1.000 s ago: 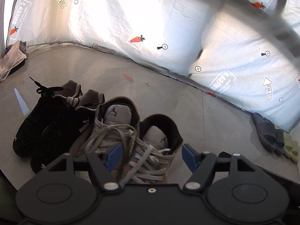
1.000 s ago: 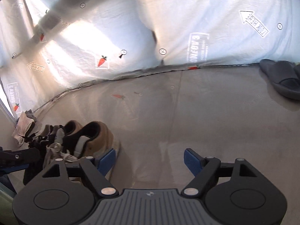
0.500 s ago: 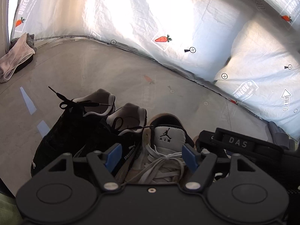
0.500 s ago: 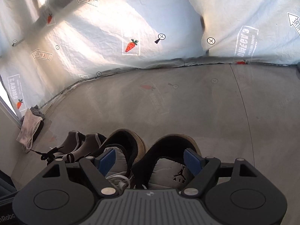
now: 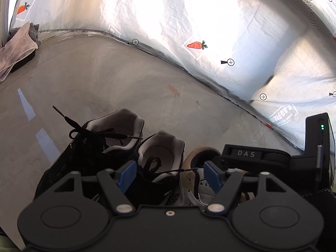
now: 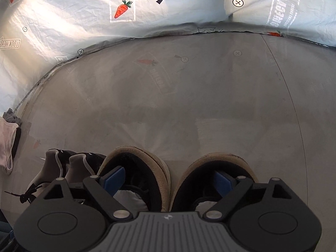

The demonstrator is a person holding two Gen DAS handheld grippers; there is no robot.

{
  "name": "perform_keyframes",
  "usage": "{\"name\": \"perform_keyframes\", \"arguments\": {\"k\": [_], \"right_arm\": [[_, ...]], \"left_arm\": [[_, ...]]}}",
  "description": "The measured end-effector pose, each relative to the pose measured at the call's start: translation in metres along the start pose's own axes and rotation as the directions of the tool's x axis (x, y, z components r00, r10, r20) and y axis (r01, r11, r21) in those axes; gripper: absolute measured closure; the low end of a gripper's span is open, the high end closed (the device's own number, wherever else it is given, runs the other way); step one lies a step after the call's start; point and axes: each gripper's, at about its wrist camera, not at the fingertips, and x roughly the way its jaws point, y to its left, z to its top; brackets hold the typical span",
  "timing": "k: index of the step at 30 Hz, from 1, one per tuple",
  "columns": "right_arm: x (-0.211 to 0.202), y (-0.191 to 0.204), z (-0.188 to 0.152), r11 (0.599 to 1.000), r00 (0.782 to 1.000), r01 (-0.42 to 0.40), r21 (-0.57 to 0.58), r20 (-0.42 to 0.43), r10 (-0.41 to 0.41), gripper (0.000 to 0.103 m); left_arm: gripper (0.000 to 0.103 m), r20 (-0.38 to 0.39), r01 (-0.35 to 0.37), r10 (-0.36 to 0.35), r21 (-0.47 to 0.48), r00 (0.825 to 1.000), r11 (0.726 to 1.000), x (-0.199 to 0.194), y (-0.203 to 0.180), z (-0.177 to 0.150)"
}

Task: Organize scattered shoes
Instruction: 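Grasp both tan-and-white sneakers by their heel collars with the right gripper, then carry the tan-and-white sneaker pair with the right gripper toward the slides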

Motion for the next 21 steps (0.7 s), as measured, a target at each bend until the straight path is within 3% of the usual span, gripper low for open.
{"name": "perform_keyframes", "arguments": {"k": [5, 11, 15, 21], "right_arm": [[0.025, 0.008, 0.003, 0.998, 0.997, 0.067, -0.008, -0.028, -0.067, 0.013], [0.037, 0.021, -0.008, 0.99, 0.99, 0.137, -0.042, 0.046, -0.135, 0.013], [0.032, 0.016, -0.016, 0.992, 0.986, 0.12, -0.047, 0.119, -0.114, 0.019], [0.015, 0.003, -0.027, 0.998, 0.977, 0.043, -0.034, 0.21, -0.035, 0.038]], "left_arm": [[0.031, -0.01, 0.005, -0.005, -0.018, 1.0, 1.0, 0.008, 0.005, 0.006], [0.031, -0.011, 0.006, -0.007, -0.019, 1.0, 1.0, 0.011, 0.009, 0.011], [0.031, -0.027, -0.001, 0.001, -0.012, 1.0, 1.0, 0.016, 0.01, 0.011], [0.031, -0.017, 0.004, -0.004, 0.011, 1.0, 1.0, 0.011, 0.004, 0.011]]}}
